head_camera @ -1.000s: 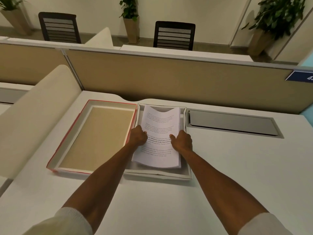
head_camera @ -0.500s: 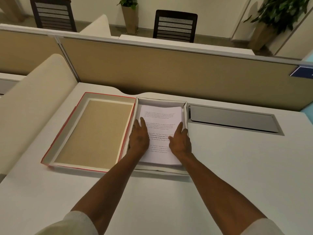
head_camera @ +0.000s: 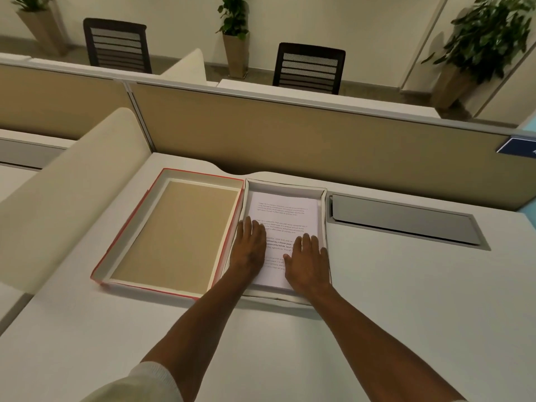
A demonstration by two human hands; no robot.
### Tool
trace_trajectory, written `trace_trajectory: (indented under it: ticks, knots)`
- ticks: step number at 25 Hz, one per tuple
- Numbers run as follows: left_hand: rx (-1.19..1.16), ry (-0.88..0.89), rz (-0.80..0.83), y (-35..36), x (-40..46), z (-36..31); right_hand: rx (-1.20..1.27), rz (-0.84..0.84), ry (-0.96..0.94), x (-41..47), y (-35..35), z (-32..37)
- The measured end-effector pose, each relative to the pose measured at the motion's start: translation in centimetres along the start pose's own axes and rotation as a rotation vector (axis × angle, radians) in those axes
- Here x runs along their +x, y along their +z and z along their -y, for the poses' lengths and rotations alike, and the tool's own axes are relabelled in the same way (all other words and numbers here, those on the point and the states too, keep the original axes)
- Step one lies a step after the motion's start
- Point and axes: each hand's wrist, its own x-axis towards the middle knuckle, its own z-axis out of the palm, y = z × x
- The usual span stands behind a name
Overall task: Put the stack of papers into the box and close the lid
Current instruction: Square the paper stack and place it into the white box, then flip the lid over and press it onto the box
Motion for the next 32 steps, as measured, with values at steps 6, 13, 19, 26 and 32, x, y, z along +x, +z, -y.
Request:
trace_trajectory:
  ticks: [6, 13, 19, 26, 32]
  knots:
    - [-0.264, 0.006, -0.185, -1.7, -4.5, 2.6, 0.102, 0.009, -0.083, -1.5, -1.6, 0.9]
    - [-0.284, -0.070, -0.223, -1.5, -11.0, 10.5, 0.239, 0.048, -0.386, -6.6, -1.2, 11.1]
    - [-0.373, -0.343, -0.313, -0.7, -14.2, 16.7, 0.072, 0.096, -0.458, -9.1, 1.1, 14.0]
    - [-0.757, -0.970, -0.357, -2.1, -14.6, 22.0, 0.062, 0.090, -0.417, -9.7, 1.7, 14.5]
    - [-1.157, -1.052, -0.505, -3.2, -13.9, 26.4, 0.071, 0.078, -0.380, -9.5, 1.7, 14.5]
